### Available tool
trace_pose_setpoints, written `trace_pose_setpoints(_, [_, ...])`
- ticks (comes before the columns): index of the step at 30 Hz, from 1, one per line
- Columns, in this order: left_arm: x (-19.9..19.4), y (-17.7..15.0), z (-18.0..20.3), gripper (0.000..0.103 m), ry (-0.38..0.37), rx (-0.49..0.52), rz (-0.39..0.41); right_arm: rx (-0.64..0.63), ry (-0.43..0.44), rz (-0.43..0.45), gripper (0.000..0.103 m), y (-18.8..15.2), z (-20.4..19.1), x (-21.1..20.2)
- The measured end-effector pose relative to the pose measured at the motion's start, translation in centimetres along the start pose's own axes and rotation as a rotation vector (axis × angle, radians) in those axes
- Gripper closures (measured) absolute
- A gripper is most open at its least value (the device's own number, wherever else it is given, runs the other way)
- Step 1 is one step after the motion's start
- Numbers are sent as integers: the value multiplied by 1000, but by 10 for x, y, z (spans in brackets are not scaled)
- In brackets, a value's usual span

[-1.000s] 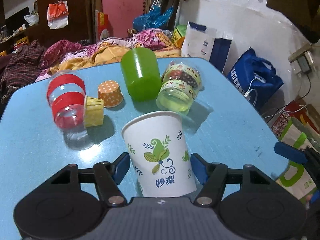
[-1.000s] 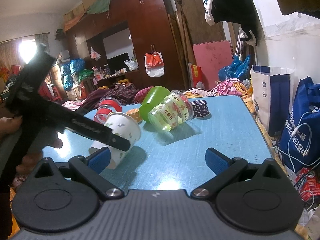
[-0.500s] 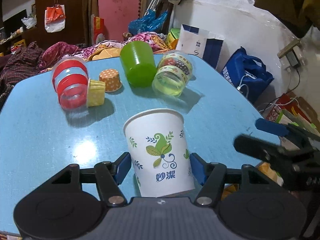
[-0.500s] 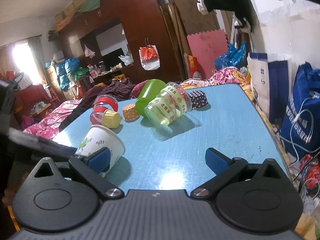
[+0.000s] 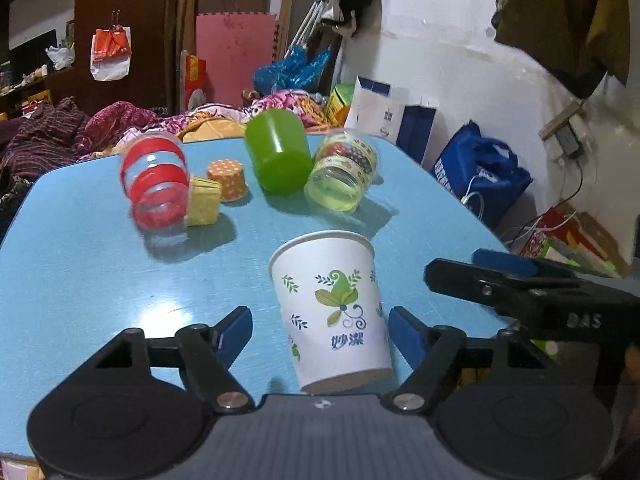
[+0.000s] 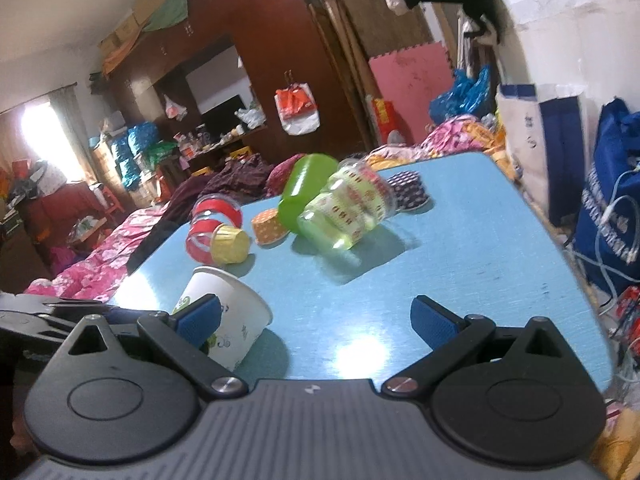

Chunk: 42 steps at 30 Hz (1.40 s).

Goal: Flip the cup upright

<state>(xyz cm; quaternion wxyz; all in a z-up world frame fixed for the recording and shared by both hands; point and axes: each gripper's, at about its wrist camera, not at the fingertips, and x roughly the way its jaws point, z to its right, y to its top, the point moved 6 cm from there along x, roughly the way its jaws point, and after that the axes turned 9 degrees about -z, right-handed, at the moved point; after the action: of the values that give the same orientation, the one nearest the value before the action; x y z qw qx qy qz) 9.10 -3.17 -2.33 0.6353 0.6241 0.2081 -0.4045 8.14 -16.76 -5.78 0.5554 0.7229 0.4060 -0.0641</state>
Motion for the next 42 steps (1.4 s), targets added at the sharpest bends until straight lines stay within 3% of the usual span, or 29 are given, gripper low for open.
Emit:
trace_pose_setpoints(15, [-50, -22, -81, 24, -38, -149, 151, -89, 43, -156, 3, 8, -73, 57])
trace_pose_setpoints(22, [-45, -25, -93, 24, -49, -162, 149, -122, 29, -214, 11, 15, -84, 73])
trace_pose_setpoints(27, [-41, -31, -103, 24, -61, -183, 143, -134, 27, -262, 26, 14, -87, 79])
trace_pose_setpoints(34, [-32, -34, -106, 23, -71, -183, 128, -131, 26, -227, 27, 14, -83, 68])
trace_pose_setpoints(42, [-23, -33, -100, 23, -77, -174, 116, -163, -18, -52, 27, 26, -78, 53])
